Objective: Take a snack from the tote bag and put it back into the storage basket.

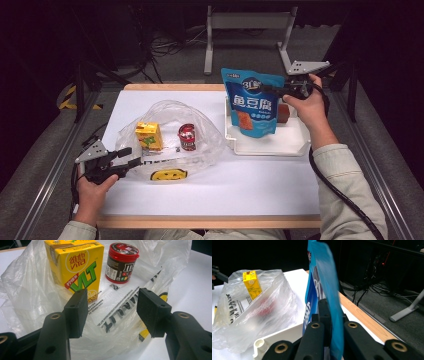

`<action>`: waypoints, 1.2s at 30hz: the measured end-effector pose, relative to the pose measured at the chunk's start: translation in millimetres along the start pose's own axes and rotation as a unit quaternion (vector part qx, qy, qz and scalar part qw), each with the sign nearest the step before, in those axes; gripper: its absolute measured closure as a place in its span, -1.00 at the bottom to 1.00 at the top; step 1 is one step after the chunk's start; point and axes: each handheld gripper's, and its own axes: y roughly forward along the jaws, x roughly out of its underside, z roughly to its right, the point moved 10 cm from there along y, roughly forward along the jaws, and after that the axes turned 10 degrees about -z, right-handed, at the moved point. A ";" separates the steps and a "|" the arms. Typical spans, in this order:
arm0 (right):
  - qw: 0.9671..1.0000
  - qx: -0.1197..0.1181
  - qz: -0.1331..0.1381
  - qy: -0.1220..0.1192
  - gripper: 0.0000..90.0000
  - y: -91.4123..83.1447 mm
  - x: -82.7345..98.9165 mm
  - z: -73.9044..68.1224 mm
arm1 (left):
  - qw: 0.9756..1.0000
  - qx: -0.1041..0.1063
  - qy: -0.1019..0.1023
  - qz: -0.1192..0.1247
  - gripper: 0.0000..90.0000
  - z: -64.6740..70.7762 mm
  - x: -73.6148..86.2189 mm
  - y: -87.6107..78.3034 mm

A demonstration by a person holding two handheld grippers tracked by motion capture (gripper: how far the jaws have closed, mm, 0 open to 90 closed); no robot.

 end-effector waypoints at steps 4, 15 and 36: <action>1.000 0.003 -0.004 -0.006 0.98 -1.1 1.3 0.6 | 1.000 0.000 0.000 0.000 -0.04 0.1 -0.1 -0.1; 1.000 0.009 -0.014 -0.013 0.93 -8.2 10.4 9.4 | 1.000 0.000 -0.001 -0.001 -0.04 0.4 0.1 0.7; 0.998 0.022 0.048 0.024 -0.25 -18.8 -0.2 5.2 | 1.000 0.000 -0.002 -0.001 -0.04 0.5 0.2 0.9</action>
